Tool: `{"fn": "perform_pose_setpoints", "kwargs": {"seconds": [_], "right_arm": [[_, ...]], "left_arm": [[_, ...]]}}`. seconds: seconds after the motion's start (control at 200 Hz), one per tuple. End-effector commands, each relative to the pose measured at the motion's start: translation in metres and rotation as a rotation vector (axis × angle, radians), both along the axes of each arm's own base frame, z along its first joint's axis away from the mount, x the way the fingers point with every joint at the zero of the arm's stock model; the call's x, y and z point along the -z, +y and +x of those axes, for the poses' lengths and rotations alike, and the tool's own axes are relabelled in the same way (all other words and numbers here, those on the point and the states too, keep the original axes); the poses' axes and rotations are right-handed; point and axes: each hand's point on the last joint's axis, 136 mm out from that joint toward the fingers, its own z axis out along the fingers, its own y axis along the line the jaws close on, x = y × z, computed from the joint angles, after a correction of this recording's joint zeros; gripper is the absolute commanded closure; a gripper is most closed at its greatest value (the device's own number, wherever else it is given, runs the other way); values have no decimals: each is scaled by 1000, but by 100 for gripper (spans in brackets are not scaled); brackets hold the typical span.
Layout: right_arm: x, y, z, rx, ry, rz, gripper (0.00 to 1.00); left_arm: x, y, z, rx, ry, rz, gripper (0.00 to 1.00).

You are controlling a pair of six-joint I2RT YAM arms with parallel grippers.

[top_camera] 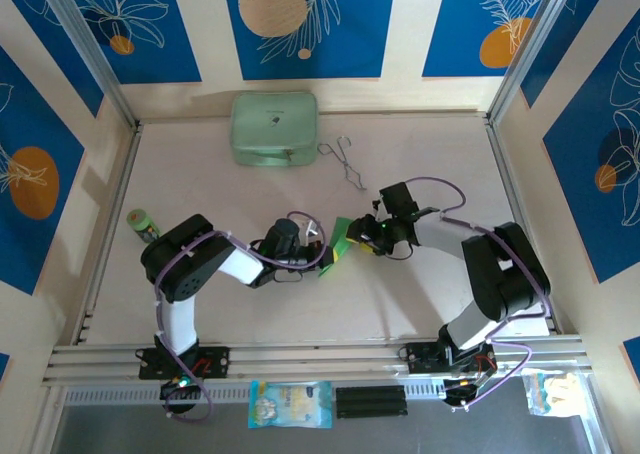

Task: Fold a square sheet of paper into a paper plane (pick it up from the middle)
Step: Fold the wing for the fifth time at the center of the table.

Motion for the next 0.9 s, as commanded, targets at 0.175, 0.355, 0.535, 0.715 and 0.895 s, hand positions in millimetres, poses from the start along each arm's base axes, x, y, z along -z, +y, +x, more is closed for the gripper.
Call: {"fn": "perform_pose_setpoints", "kwargs": {"seconds": [0.175,0.355,0.535,0.715,0.895], "right_arm": [[9,9,7,-38,25,-48,54],[18,11,6,-52,43,-85,56],[26,12,4,-63,63,-121,56],[34,13,3,-68,88,-152,52],[40,14,1,-78,115,-191,46]], "left_arm": [[7,7,1,-27,43,-21,91],[11,8,1,-33,54,-25,89],[16,9,0,-36,69,-23,85],[20,13,-2,-40,79,-10,80],[24,16,-3,-43,87,6,79]]}}
